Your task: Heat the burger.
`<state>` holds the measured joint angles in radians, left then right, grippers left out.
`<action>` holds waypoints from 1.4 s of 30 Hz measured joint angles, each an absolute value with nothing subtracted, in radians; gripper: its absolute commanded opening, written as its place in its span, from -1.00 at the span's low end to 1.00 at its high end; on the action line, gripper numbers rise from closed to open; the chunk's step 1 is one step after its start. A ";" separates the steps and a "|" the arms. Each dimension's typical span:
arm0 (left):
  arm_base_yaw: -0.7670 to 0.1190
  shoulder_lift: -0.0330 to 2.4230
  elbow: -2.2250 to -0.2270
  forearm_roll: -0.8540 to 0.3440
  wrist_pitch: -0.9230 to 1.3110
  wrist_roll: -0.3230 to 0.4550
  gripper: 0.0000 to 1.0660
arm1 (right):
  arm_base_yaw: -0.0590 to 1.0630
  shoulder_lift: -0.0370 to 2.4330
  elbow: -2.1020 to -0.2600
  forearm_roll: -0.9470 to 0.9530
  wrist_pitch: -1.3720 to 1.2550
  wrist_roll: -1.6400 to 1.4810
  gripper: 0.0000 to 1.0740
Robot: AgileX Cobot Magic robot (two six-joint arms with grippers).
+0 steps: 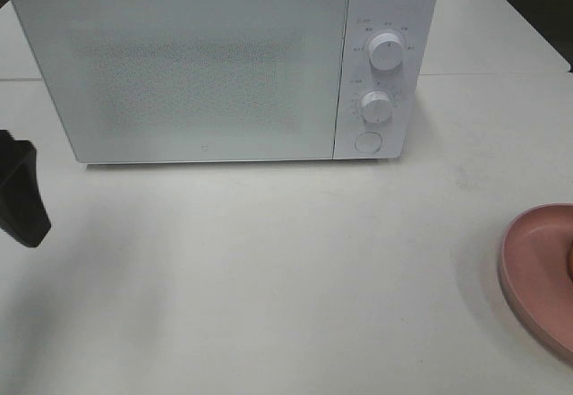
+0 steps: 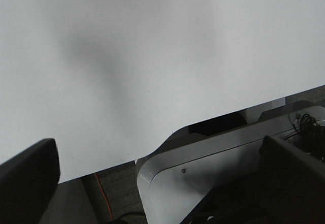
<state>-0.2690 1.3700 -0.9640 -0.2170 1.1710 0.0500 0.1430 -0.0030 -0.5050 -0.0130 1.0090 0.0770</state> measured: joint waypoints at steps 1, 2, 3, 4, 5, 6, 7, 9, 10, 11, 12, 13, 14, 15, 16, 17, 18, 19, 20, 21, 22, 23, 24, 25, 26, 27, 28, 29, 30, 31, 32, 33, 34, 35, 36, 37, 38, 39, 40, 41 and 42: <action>-0.269 1.370 -0.964 -0.217 1.171 0.050 0.89 | 0.143 -0.003 -0.505 -0.013 1.009 0.077 0.40; -0.256 1.321 -0.923 -0.217 1.151 0.048 0.89 | 0.143 -0.003 -0.505 -0.013 1.009 0.077 0.40; -0.256 1.321 -0.923 -0.217 1.151 0.048 0.89 | 0.143 -0.003 -0.505 -0.013 1.009 0.077 0.40; -0.254 1.299 -0.899 -0.217 1.140 0.045 0.89 | 0.143 -0.003 -0.505 -0.013 1.009 0.077 0.40; -0.250 1.248 -0.857 -0.216 1.128 0.036 0.89 | 0.143 -0.003 -0.505 -0.013 1.009 0.077 0.40; -0.250 1.248 -0.857 -0.216 1.128 0.036 0.89 | 0.143 -0.003 -0.505 -0.013 1.009 0.077 0.40; -0.249 1.222 -0.834 -0.216 1.119 0.030 0.89 | 0.143 -0.003 -0.505 -0.013 1.009 0.077 0.40; -0.249 1.176 -0.792 -0.216 1.106 0.018 0.89 | 0.143 -0.003 -0.505 -0.013 1.009 0.077 0.40; -0.249 1.151 -0.770 -0.216 1.102 0.012 0.89 | 0.143 -0.003 -0.505 -0.013 1.009 0.077 0.40; -0.249 1.107 -0.730 -0.216 1.092 0.000 0.89 | 0.143 -0.003 -0.505 -0.013 1.009 0.077 0.40; -0.249 1.107 -0.730 -0.216 1.092 0.000 0.89 | 0.143 -0.003 -0.505 -0.013 1.009 0.077 0.40; -0.249 1.082 -0.716 -0.214 1.088 0.000 0.89 | 0.143 -0.003 -0.505 -0.013 1.009 0.077 0.40; -0.249 1.031 -0.685 -0.205 1.088 0.000 0.89 | 0.143 -0.003 -0.505 -0.013 1.009 0.077 0.40; -0.249 1.031 -0.685 -0.205 1.088 0.000 0.89 | 0.143 -0.003 -0.505 -0.013 1.009 0.077 0.40; -0.249 0.984 -0.661 -0.198 1.087 0.000 0.89 | 0.143 -0.003 -0.505 -0.013 1.009 0.077 0.40; -0.249 0.984 -0.661 -0.198 1.087 0.000 0.89 | 0.143 -0.003 -0.505 -0.013 1.009 0.077 0.40; -0.249 0.958 -0.648 -0.192 1.087 0.000 0.89 | 0.143 -0.003 -0.505 -0.013 1.009 0.077 0.40; -0.249 0.912 -0.625 -0.180 1.087 0.000 0.89 | 0.143 -0.003 -0.505 -0.013 1.009 0.077 0.40; -0.249 0.912 -0.625 -0.180 1.087 0.000 0.89 | 0.143 -0.003 -0.505 -0.013 1.009 0.077 0.40; -0.249 0.865 -0.602 -0.166 1.087 0.000 0.89 | 0.143 -0.003 -0.505 -0.013 1.009 0.077 0.40; -0.249 0.865 -0.602 -0.166 1.087 0.000 0.89 | 0.143 -0.003 -0.505 -0.013 1.009 0.077 0.40; -0.249 0.812 -0.578 -0.154 1.087 0.000 0.89 | 0.143 -0.003 -0.505 -0.013 1.009 0.077 0.40; -0.249 0.786 -0.564 -0.148 1.087 0.000 0.89 | 0.143 -0.003 -0.505 -0.013 1.009 0.077 0.40; -0.249 0.786 -0.564 -0.148 1.087 0.000 0.89 | 0.143 -0.003 -0.505 -0.013 1.009 0.077 0.40; -0.249 0.739 -0.534 -0.139 1.087 0.000 0.89 | 0.143 -0.003 -0.505 -0.013 1.009 0.077 0.40; -0.249 0.713 -0.526 -0.136 1.087 0.000 0.89 | 0.143 -0.003 -0.505 -0.013 1.009 0.077 0.40; -0.249 0.713 -0.526 -0.136 1.087 0.000 0.89 | 0.143 -0.003 -0.505 -0.013 1.009 0.077 0.40; -0.249 0.671 -0.520 -0.129 1.083 0.000 0.89 | 0.143 -0.003 -0.505 -0.013 1.009 0.077 0.40; -0.249 0.649 -0.519 -0.129 1.081 0.000 0.89 | 0.143 -0.003 -0.505 -0.013 1.009 0.077 0.40; -0.249 0.649 -0.519 -0.129 1.081 0.000 0.89 | 0.143 -0.003 -0.505 -0.013 1.009 0.077 0.40; -0.249 0.609 -0.519 -0.121 1.079 0.000 0.89 | 0.143 -0.003 -0.505 -0.013 1.009 0.077 0.40; -0.249 0.596 -0.519 -0.120 1.077 0.000 0.89 | 0.143 -0.003 -0.505 -0.013 1.009 0.077 0.40; -0.249 0.596 -0.519 -0.120 1.077 0.000 0.89 | 0.143 -0.003 -0.505 -0.013 1.009 0.077 0.40; -0.249 0.565 -0.519 -0.114 1.075 0.000 0.89 | 0.143 -0.003 -0.505 -0.013 1.009 0.077 0.40; -0.249 0.565 -0.519 -0.114 1.075 0.000 0.89 | 0.143 -0.003 -0.505 -0.013 1.009 0.077 0.40; -0.249 0.541 -0.519 -0.104 1.075 0.000 0.89 | 0.143 -0.003 -0.505 -0.013 1.009 0.077 0.40; -0.249 0.529 -0.519 -0.099 1.075 0.000 0.89 | 0.143 -0.003 -0.505 -0.013 1.009 0.077 0.40; -0.249 0.529 -0.519 -0.099 1.075 0.000 0.89 | 0.143 -0.003 -0.505 -0.013 1.009 0.077 0.40; -0.249 0.508 -0.519 -0.093 1.075 0.000 0.89 | 0.143 -0.003 -0.505 -0.013 1.009 0.077 0.40; -0.249 0.495 -0.519 -0.092 1.075 0.000 0.89 | 0.143 -0.003 -0.505 -0.013 1.009 0.077 0.40; -0.249 0.495 -0.519 -0.092 1.075 0.000 0.89 | 0.143 -0.003 -0.505 -0.013 1.009 0.077 0.40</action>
<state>-0.2490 0.4950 -0.5190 -0.0920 1.0750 0.0000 0.1430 -0.0030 -0.5050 -0.0130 1.0090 0.0770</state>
